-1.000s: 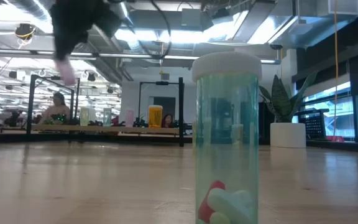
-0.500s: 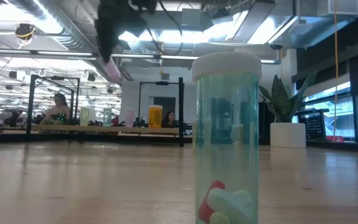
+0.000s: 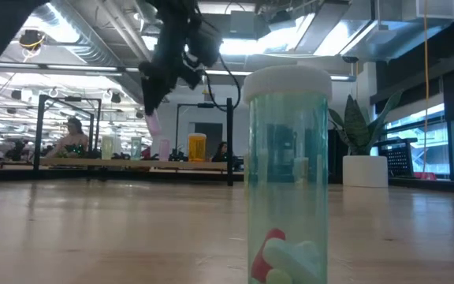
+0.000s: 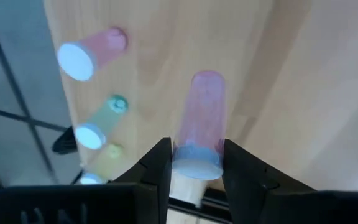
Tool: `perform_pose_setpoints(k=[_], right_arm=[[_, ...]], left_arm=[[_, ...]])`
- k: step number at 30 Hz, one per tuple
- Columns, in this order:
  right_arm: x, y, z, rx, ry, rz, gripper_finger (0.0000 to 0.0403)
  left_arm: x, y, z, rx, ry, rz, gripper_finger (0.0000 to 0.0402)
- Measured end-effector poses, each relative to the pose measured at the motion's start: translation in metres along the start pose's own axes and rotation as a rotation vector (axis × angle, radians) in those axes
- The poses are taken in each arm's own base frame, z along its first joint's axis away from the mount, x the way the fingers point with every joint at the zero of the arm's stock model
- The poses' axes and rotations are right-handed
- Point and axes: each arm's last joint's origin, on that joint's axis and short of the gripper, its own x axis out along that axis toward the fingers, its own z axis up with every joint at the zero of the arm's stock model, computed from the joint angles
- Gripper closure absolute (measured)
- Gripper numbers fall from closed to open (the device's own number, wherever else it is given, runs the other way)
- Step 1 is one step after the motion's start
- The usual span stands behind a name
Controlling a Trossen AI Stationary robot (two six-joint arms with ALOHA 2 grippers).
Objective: Pick and place medicine bottles onto shelf by color
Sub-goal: Put the left pink pill bottle on the shelf and align it with the other pink pill bottle
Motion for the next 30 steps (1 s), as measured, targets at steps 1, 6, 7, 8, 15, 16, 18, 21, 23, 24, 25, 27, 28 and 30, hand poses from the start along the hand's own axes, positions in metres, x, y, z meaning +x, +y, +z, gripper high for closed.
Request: perform_pose_setpoints(k=[1, 6, 7, 8, 15, 16, 18, 21, 23, 24, 25, 27, 28, 30], right_arm=[[0.000, 0.000, 0.000, 0.000, 0.000, -0.002, 0.0144], [0.000, -0.004, 0.001, -0.001, 0.008, -0.121, 0.0144], [0.000, -0.005, 0.001, -0.002, 0.010, -0.150, 0.0144], [-0.001, -0.006, 0.001, -0.002, 0.012, -0.181, 0.0144], [-0.002, -0.010, 0.003, 0.039, 0.009, -0.331, 0.0144], [-0.002, -0.011, 0.003, 0.047, 0.008, -0.349, 0.0144], [-0.002, -0.012, 0.004, 0.067, 0.003, -0.375, 0.0144], [-0.002, -0.012, 0.004, 0.071, 0.002, -0.388, 0.0144], [-0.002, -0.012, 0.004, 0.071, 0.000, -0.388, 0.0144], [-0.002, -0.012, 0.004, 0.071, 0.000, -0.388, 0.0144], [-0.002, -0.012, 0.004, 0.071, 0.000, -0.388, 0.0144], [-0.002, -0.012, 0.004, 0.071, 0.000, -0.388, 0.0144], [-0.002, -0.012, 0.004, 0.070, 0.000, -0.388, 0.0144], [-0.002, -0.012, 0.004, 0.071, 0.000, -0.389, 0.0144]], left_arm=[[0.004, 0.001, 0.002, 0.010, 0.016, 0.013, 0.0299], [0.014, 0.002, 0.011, 0.064, 0.058, 0.062, 0.0299], [0.014, 0.002, 0.012, 0.070, 0.055, 0.062, 0.0299], [0.015, 0.002, 0.013, 0.076, 0.053, 0.063, 0.0299], [0.017, 0.003, 0.018, 0.145, 0.017, 0.075, 0.0299], [0.017, 0.003, 0.019, 0.154, 0.012, 0.077, 0.0299], [0.017, 0.003, 0.020, 0.165, 0.006, 0.080, 0.0299], [0.017, 0.004, 0.020, 0.187, 0.004, 0.101, 0.0299], [0.016, 0.004, 0.020, 0.188, 0.012, 0.124, 0.0299], [0.016, 0.004, 0.020, 0.188, 0.013, 0.126, 0.0299], [0.017, 0.004, 0.021, 0.189, 0.014, 0.125, 0.0299], [0.020, 0.004, 0.023, 0.192, 0.025, 0.122, 0.0299], [0.024, 0.003, 0.025, 0.192, 0.035, 0.119, 0.0299], [0.030, 0.003, 0.030, 0.196, 0.049, 0.114, 0.0299]])
